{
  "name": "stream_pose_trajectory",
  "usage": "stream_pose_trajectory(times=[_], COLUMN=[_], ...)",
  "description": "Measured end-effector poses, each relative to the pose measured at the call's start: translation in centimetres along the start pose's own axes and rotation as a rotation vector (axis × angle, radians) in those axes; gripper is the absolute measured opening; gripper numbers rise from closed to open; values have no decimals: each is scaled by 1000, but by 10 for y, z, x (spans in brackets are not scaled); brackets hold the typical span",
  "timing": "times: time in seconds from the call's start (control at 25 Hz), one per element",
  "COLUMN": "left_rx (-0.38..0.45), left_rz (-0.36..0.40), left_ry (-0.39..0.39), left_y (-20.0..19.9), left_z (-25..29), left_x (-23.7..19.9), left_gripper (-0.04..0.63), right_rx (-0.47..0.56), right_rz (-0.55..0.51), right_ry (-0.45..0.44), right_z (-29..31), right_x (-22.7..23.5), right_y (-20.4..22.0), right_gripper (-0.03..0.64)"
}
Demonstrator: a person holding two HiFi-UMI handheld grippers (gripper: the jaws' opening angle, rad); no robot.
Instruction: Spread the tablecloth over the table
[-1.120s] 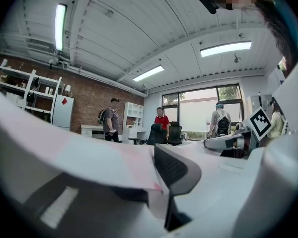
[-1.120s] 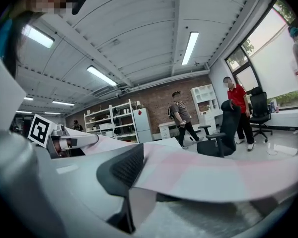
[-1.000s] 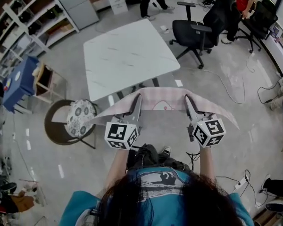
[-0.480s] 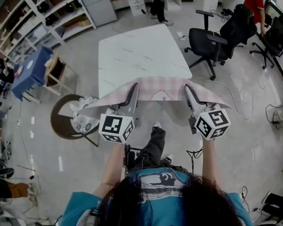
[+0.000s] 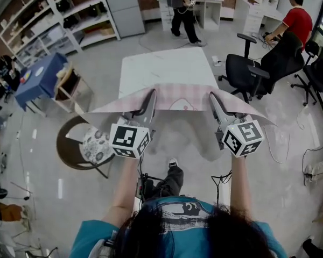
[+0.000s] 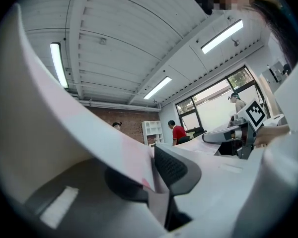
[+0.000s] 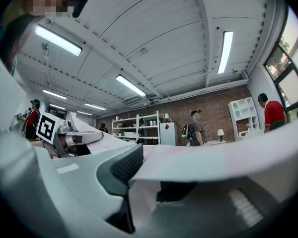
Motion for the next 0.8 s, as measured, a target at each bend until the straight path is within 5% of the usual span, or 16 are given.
stream_pose_trajectory(times=[0.56,0.8], left_rx=[6,19], left_rz=[37,76], left_ry=[-54,-18], left_y=[14,3], left_z=[141,205], left_x=[-135,-175], left_gripper=[60,64], right_rx=[-34,-7], right_rz=[-73,-88], right_ry=[-109,-105], right_z=[192,252], right_x=[77,116], right_y=[-30,-49], right_gripper=[81,81])
Point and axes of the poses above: the fingertips, and each gripper's own axes: z forward along the fingers, x to its right, y out of its underside, the point moved 4 cm from there along -z, backward along the fingers, and after that the axes turned 8 degrees about -y, right-handed, at the moved point
